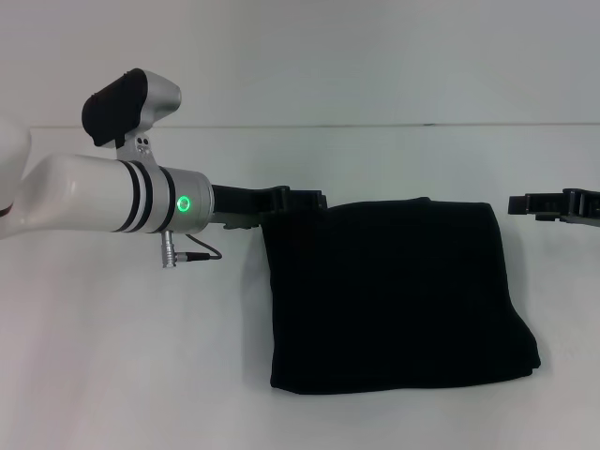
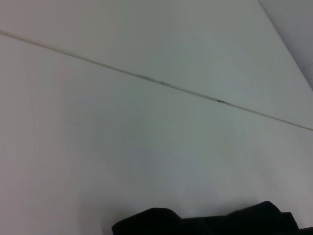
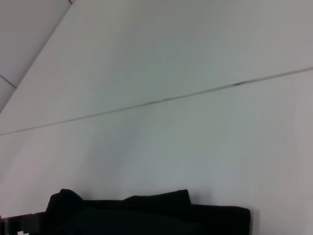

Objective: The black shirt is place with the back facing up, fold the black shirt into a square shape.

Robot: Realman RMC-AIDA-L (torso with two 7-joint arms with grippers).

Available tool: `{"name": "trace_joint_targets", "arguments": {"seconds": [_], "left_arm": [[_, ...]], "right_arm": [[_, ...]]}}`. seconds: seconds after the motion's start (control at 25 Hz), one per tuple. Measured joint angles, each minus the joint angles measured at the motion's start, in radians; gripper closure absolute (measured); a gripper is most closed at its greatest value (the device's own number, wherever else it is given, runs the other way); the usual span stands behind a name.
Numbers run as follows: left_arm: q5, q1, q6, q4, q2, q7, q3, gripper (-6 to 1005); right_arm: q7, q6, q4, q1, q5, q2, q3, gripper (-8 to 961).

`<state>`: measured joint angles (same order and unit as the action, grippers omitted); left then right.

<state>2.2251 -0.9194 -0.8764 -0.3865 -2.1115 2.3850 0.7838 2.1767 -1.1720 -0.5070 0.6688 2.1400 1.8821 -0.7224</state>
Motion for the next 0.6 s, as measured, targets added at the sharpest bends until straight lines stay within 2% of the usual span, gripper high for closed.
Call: {"name": "trace_joint_targets", "arguments": {"seconds": [0.4, 0.6], "left_arm": [[0.004, 0.006, 0.006, 0.000, 0.001, -0.009, 0.009, 50], [-0.001, 0.010, 0.007, -0.006, -0.003, -0.028, 0.015, 217]], "right_arm": [[0.000, 0.000, -0.003, 0.000, 0.000, 0.000, 0.000, 300], [0.000, 0.003, -0.004, 0.000, 0.000, 0.000, 0.001, 299]]}}
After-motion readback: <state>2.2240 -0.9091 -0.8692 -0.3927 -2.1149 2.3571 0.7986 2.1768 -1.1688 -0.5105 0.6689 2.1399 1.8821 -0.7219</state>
